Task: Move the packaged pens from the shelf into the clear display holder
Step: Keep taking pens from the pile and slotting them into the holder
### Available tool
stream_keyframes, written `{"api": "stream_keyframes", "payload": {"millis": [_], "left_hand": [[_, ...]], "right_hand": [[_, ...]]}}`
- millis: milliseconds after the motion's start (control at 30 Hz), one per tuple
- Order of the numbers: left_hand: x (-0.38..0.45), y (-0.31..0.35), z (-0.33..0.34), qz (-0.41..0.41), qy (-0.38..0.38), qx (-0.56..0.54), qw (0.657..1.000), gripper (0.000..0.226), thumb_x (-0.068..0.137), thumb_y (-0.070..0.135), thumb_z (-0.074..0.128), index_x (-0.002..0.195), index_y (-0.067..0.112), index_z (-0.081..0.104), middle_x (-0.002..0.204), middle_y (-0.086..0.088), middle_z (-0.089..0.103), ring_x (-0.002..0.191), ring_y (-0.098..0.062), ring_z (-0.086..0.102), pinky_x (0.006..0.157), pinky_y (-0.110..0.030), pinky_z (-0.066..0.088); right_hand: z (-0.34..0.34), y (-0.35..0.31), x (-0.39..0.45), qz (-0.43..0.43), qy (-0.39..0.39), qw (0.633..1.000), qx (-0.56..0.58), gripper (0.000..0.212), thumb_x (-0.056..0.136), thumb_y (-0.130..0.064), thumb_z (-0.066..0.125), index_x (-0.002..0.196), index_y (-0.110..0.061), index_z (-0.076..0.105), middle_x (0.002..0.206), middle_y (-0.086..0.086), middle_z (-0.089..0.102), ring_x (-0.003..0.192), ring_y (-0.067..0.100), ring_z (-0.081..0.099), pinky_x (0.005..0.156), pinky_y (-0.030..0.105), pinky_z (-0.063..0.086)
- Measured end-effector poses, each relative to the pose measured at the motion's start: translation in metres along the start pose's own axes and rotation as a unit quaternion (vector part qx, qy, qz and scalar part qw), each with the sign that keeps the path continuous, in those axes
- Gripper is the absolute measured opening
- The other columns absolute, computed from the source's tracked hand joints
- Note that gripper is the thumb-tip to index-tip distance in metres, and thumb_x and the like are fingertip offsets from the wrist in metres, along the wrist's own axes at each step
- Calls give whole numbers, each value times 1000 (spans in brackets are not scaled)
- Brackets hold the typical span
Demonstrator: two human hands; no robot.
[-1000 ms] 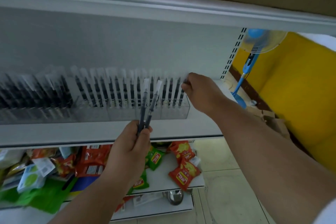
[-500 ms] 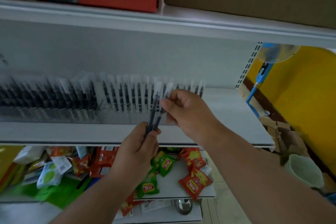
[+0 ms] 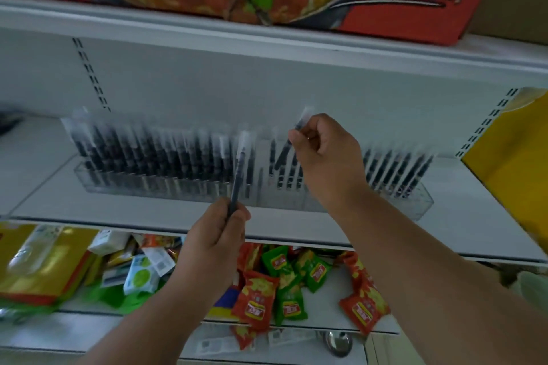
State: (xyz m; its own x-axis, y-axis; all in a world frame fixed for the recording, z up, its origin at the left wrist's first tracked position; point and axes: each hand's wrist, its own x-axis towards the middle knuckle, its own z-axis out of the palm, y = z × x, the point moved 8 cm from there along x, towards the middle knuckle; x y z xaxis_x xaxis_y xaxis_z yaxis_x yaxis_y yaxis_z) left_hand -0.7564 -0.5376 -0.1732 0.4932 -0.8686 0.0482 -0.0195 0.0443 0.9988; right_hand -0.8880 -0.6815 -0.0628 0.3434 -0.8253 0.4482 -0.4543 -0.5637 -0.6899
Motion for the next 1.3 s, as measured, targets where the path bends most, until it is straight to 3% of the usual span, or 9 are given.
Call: {"api": "stream_keyframes", "payload": {"millis": [67,400,533,667,833,900,967,1133,1300], "left_hand": [[1,-2,-12,1,-11,-5,1000,16,84,36,49,78,25,59,56,3,35,51,-20,27,53,-37,21],[10,-8,-34,4,-87,30,996,27,80,50,51,86,25,60,56,3,39,52,-22,34,54,-38,30],[13,-1,-30,18,-98,71,992,20,98,32,47,82,33,59,54,4,42,51,-18,39,51,-35,33],[16,9,-1,67,-167,133,975,19,102,27,44,87,32,56,56,9,47,48,-9,39,52,-34,33],[24,26,16,173,-140,312,924,18,101,38,37,99,27,51,70,10,52,63,-8,50,52,-18,32],[28,33,16,248,-95,401,877,28,100,39,36,112,23,55,96,10,54,84,-3,49,76,-16,38],[30,32,23,298,-72,468,829,36,96,39,38,117,17,58,113,2,55,104,-17,49,91,-31,42],[37,17,41,279,-74,567,771,50,89,40,41,128,15,59,127,-2,57,117,-24,48,98,-42,45],[39,14,41,275,-70,589,757,52,86,38,43,129,14,61,124,-1,59,115,-24,48,97,-43,46]], "right_hand": [[16,-3,-1,-3,-16,999,-38,15,97,-31,58,86,-23,52,73,-9,54,64,5,50,59,22,37],[53,10,-20,101,-34,978,-178,26,93,-43,61,91,-19,54,82,-4,61,77,15,59,63,28,44],[39,-1,-31,131,-11,990,-43,31,88,-51,64,84,-21,58,73,-7,60,64,4,54,57,23,45],[42,-15,-37,152,-66,978,125,24,92,-34,64,83,-12,66,74,11,68,57,11,59,56,29,50],[7,3,-32,178,30,962,205,19,95,-20,62,79,-11,62,59,5,64,52,13,58,51,26,42],[-16,9,-24,153,92,972,150,16,96,-21,60,82,-15,64,66,2,68,56,11,61,54,29,48],[-28,10,-17,113,117,984,80,13,96,-23,59,85,-20,65,70,-3,70,63,8,65,60,31,54],[-5,4,-10,14,33,999,-19,10,97,-25,58,89,-21,63,78,-6,67,73,8,64,67,29,54],[3,-7,1,-45,-16,995,-90,11,98,-25,56,95,-17,61,82,-2,65,73,12,61,65,28,50]]}}
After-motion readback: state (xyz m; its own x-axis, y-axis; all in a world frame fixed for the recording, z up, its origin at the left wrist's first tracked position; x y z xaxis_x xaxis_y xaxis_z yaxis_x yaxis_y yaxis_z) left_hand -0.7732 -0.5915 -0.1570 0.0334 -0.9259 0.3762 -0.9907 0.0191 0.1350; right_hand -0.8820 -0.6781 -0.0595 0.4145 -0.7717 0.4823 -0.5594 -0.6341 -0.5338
